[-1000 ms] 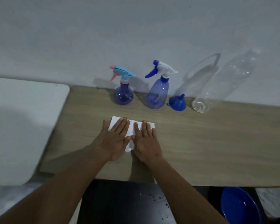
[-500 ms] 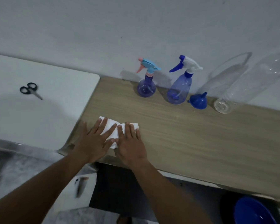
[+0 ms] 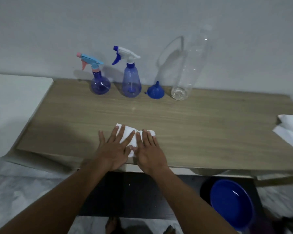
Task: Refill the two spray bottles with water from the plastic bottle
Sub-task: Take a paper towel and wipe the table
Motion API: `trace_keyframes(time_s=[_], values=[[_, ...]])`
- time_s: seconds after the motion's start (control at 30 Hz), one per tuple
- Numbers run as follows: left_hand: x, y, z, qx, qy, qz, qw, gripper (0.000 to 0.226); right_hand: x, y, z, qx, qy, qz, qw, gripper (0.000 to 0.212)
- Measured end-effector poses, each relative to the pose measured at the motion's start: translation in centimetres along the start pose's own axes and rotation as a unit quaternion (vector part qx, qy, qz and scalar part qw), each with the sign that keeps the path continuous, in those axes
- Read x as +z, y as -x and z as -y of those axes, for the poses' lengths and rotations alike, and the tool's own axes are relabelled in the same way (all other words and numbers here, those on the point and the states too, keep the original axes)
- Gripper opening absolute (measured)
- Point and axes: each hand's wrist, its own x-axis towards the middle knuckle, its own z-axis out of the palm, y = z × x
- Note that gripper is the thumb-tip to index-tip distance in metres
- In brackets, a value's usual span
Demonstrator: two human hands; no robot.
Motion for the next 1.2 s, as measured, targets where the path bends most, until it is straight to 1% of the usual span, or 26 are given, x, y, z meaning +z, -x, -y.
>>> trace_keyframes(time_s=[0.2, 0.3, 0.57, 0.67, 0.73, 0.77, 0.83, 0.93, 0.97, 1.03, 1.07, 1.17, 1.2], values=[[-0.1, -1.9, -10.2, 0.024, -0.008, 0.004, 1.000, 0.057, -1.7, 4.7, -9.5, 0.013, -0.005, 0.001, 1.000, 0.071], [-0.1, -2.8, -14.7, 0.039, -0.006, 0.001, 0.999, 0.057, -2.7, 7.0, -13.6, 0.017, 0.003, 0.010, 1.000, 0.075], [-0.4, -4.8, -27.5, 0.067, -0.004, 0.015, 0.998, 0.059, -4.7, 13.3, -24.4, 0.050, 0.034, 0.007, 0.998, 0.065], [-0.5, -4.8, -30.8, 0.085, -0.010, 0.022, 0.996, 0.059, -5.0, 15.7, -26.9, 0.071, 0.042, 0.009, 0.997, 0.070], [-0.5, -4.3, -32.4, 0.094, -0.014, 0.028, 0.995, 0.060, -5.0, 17.2, -27.9, 0.082, 0.034, 0.016, 0.996, 0.077], [-0.4, -3.9, -33.0, 0.096, -0.010, 0.029, 0.995, 0.061, -5.0, 17.9, -28.2, 0.087, 0.026, 0.018, 0.996, 0.077], [-0.5, -3.1, -33.6, 0.098, -0.010, 0.028, 0.995, 0.061, -5.1, 18.7, -28.3, 0.101, 0.009, 0.015, 0.995, 0.073], [-0.6, -2.6, -33.0, 0.126, -0.061, 0.014, 0.990, 0.059, -6.1, 19.1, -27.4, 0.115, 0.001, 0.029, 0.993, 0.058], [-0.6, -2.6, -32.8, 0.135, -0.076, 0.008, 0.988, 0.058, -6.3, 19.3, -27.0, 0.118, -0.002, 0.031, 0.993, 0.057], [-1.0, -2.7, -32.5, 0.147, -0.087, -0.009, 0.985, 0.055, -6.8, 19.5, -26.1, 0.131, -0.007, 0.010, 0.991, 0.061], [-1.4, -2.7, -32.6, 0.154, -0.090, -0.017, 0.984, 0.052, -7.0, 19.7, -25.8, 0.138, -0.006, -0.004, 0.990, 0.058], [-2.9, -2.8, -32.8, 0.200, -0.132, -0.047, 0.970, 0.034, -8.0, 19.7, -24.8, 0.177, 0.025, -0.019, 0.984, 0.033], [-3.5, -3.0, -32.7, 0.205, -0.128, -0.047, 0.969, 0.030, -8.4, 19.7, -24.5, 0.196, 0.021, -0.019, 0.980, 0.031]])
